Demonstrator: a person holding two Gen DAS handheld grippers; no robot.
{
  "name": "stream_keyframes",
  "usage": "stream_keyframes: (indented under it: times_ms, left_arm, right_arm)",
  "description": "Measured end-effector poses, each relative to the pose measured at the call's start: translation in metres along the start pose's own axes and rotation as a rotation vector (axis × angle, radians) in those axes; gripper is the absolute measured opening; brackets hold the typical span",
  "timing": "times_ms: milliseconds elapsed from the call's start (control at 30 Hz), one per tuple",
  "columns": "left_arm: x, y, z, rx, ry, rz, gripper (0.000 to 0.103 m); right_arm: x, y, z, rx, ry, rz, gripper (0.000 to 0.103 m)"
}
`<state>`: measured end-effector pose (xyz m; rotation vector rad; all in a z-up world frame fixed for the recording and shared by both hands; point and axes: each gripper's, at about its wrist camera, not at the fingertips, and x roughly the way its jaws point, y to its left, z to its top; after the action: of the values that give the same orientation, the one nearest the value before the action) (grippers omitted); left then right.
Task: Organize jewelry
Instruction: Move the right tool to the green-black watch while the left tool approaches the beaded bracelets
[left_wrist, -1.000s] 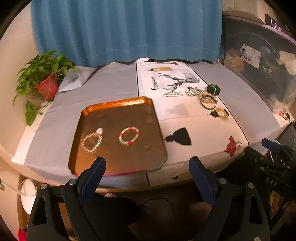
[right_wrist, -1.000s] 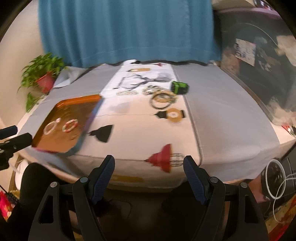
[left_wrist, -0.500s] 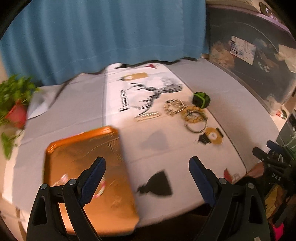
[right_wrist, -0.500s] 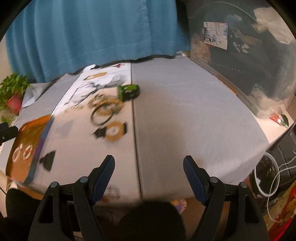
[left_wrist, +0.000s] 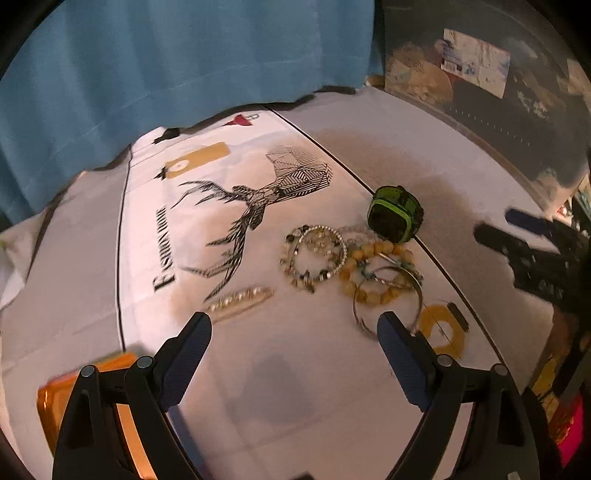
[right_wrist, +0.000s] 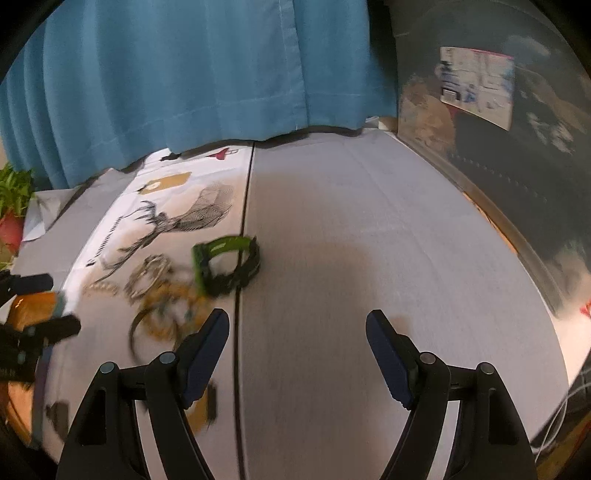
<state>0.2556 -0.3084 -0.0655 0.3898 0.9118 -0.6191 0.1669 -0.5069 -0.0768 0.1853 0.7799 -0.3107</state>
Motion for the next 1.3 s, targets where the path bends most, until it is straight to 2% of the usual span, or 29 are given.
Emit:
stream_keyframes:
  times_ms: [100,200,367,500,600,700,833,900,967,1000,1100,1167,1300]
  left_arm:
    - [0.011,0.0,0.008,0.019,0.004,-0.009,0.089]
    - [0.024,0.003,0.013,0.028,0.025,-0.003,0.089]
    - [0.037,0.011,0.014,0.028,0.053,0.007,0.089]
    - [0.043,0.014,0.014,0.027,0.066,-0.014,0.089]
    - [0.046,0.01,0.017,0.03,0.068,-0.05,0.089]
    - [0.046,0.001,0.023,0.047,0.069,-0.098,0.089]
    - [0.047,-0.017,0.033,0.121,0.05,-0.134,0.087]
    - [0.052,-0.022,0.038,0.147,0.062,-0.143,0.083]
    - [0.061,-0.027,0.042,0.165,0.087,-0.152,0.069]
    - [0.065,-0.027,0.044,0.165,0.1,-0.16,0.066]
    - [0.076,-0.025,0.048,0.138,0.135,-0.19,0.057]
    - [0.08,-0.024,0.049,0.123,0.149,-0.212,0.045]
    - [0.081,-0.017,0.049,0.093,0.164,-0.239,0.042]
  right_arm:
    - [0.022,0.002,0.016,-0.017,0.012,0.009,0.077]
    - [0.035,0.008,0.026,-0.03,0.035,0.07,0.077]
    - [0.042,0.027,0.022,-0.091,0.045,0.125,0.077]
    - [0.052,0.041,0.027,-0.127,0.046,0.133,0.078]
    - [0.071,0.053,0.032,-0.143,0.083,0.15,0.082]
    - [0.092,0.056,0.032,-0.166,0.117,0.078,0.083]
    - [0.096,0.027,0.033,-0.078,0.097,0.012,0.083]
    - [0.099,0.013,0.034,-0.055,0.101,0.011,0.083]
    - [0.103,0.005,0.035,-0.061,0.116,0.009,0.084]
    - [0.104,0.003,0.036,-0.073,0.12,0.004,0.084]
    - [0.107,0.001,0.038,-0.095,0.115,0.012,0.085]
    - [0.108,-0.001,0.039,-0.094,0.112,0.014,0.085]
    - [0.11,-0.001,0.04,-0.087,0.11,0.021,0.085]
